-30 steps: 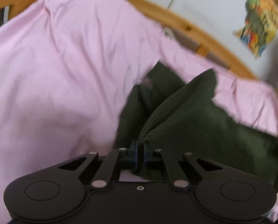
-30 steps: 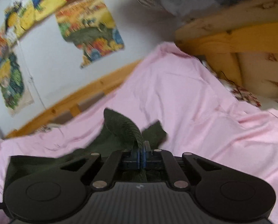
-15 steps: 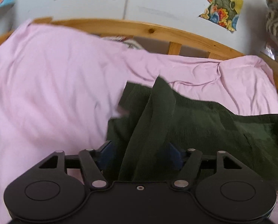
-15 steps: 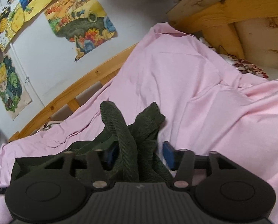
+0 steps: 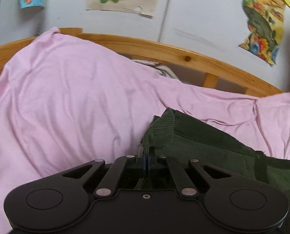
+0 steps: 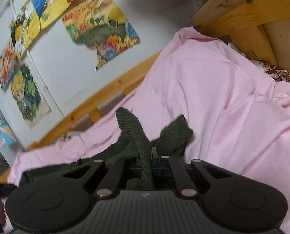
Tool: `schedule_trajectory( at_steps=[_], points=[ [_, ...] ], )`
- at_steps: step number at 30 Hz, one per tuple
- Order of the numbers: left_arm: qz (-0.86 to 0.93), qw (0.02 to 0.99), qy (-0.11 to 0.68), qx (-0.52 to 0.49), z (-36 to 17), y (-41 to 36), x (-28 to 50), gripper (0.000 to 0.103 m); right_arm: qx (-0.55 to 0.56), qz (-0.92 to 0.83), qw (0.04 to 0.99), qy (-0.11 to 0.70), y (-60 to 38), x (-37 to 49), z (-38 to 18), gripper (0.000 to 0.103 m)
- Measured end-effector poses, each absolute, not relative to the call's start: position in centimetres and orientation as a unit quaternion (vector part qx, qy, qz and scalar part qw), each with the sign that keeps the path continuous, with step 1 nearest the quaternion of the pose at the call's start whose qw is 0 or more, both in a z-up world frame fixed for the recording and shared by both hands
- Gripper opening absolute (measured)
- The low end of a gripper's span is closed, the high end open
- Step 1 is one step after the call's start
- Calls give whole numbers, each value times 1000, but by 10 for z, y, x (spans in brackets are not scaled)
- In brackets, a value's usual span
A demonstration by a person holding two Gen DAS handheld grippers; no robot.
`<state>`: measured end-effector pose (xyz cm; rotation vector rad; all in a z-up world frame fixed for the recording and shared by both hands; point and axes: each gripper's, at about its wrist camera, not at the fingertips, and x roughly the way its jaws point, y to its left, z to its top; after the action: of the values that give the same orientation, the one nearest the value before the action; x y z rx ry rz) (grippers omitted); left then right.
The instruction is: Fold large clothes
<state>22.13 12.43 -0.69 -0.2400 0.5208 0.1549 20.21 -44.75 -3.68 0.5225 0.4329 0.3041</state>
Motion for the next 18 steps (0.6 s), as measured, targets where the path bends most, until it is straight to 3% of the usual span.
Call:
schedule_trajectory(
  at_steps=[4,6,8,10,12,14,16,18],
  points=[
    [85,944,307,-88,-19,124,245,1,258,128,924,251,-452,220,-53,7],
    [87,938,328,-73,-28,119,259,2,260,123,920,268,-456,224,-61,14],
    [94,933,341,-62,-40,114,268,3,260,121,920,266,-461,224,-64,30],
    [102,927,355,-65,-51,113,274,7,261,125,920,263,-463,225,-63,34],
    [107,926,355,-72,-55,115,275,16,249,122,925,260,-461,224,-61,40],
    [110,925,355,-80,-55,119,273,23,232,117,932,253,-458,222,-57,52],
    [117,923,356,-94,-50,126,269,40,226,115,936,243,-457,220,-55,64],
    [117,923,348,-113,-42,133,260,67,229,116,938,234,-458,218,-52,72]
  ],
)
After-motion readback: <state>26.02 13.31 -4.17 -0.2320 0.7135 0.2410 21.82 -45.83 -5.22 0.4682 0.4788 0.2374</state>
